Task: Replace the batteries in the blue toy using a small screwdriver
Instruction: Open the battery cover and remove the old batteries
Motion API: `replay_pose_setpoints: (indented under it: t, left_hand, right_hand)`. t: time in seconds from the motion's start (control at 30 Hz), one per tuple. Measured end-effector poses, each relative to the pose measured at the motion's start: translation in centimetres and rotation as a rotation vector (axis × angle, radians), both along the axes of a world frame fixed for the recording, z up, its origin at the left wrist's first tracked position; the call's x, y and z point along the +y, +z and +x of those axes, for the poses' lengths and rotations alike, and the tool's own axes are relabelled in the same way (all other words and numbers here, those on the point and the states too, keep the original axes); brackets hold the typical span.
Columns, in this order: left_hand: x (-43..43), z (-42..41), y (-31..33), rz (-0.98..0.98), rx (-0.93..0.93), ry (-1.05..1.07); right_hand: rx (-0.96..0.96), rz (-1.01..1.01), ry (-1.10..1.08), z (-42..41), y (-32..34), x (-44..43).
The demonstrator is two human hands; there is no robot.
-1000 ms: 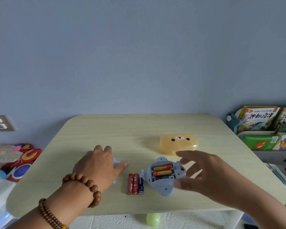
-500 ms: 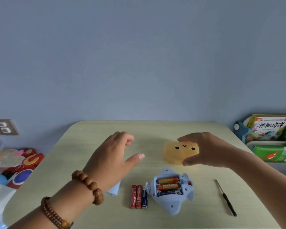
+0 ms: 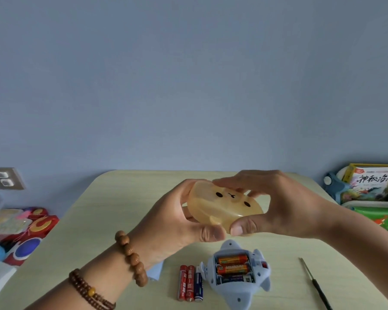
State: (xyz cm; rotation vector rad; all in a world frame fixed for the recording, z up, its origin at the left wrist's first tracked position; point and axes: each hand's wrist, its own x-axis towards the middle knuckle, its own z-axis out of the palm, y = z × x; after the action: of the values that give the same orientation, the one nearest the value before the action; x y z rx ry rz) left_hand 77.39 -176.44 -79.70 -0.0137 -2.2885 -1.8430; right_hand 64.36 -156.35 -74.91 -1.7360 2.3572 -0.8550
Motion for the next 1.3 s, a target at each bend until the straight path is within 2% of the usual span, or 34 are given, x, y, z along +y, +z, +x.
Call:
replay_pose_setpoints:
  t: [0.17,0.33,0.47,0.6,0.67,0.77,0.87,0.97,1.07,1.17,1.3]
  left_hand:
    - [0.1,0.3,-0.2,-0.072,-0.023,0.083]
    - [0.3,0.4,-0.2,0.025,-0.016,0.072]
    - [0.1,0.6,-0.3,0.036,0.012,-0.003]
    - [-0.3,0.6,-1.0,0.121,0.033,0.012]
    - [-0.1,0.4,-1.2,0.099,0.062,0.006]
    - [0.4,0.3,-1.1,0.001,0.101,0.028]
    - [-0.2,0.0,-1.2,-0.231,0.149,0.181]
    - [-1.1,-0.2,-1.8,-0.515,0.211,0.305]
    - [-1.0,-0.3,-2.2,-0.706,0.189,0.34]
    - [-1.0,-0.9,-2.5,-0.769,0.121,0.332]
    - [-1.8,-1.7,-2.8,-0.768,0.037,0.265]
  right_hand:
    - [0.0,-0.044,0.074,-0.1,-0.5,-0.2]
    - [-0.058,-0.087,0.066,-0.3,-0.5,-0.3]
    - [-0.354,-0.166,0.031,-0.2,0.1,-0.4]
    - [-0.301,-0.132,-0.066,-0.3,1.0,-1.3]
    - [-0.276,-0.199,-0.177,-0.5,0.9,-2.1]
    - [-0.223,-0.313,-0.32,-1.2,0.5,-3.3]
    - [-0.261,-0.367,-0.424,-2.6,-0.1,-4.2]
    - [-0.302,-0.358,-0.494,-3.7,-1.2,-4.7]
    - [-0.292,-0.3,-0.498,-4.6,-2.6,-5.6]
    - [-0.233,-0.177,-0.539,-5.6,-3.8,-6.3]
    - [-0.252,-0.099,-0.583,-6.6,-5.3,-6.7]
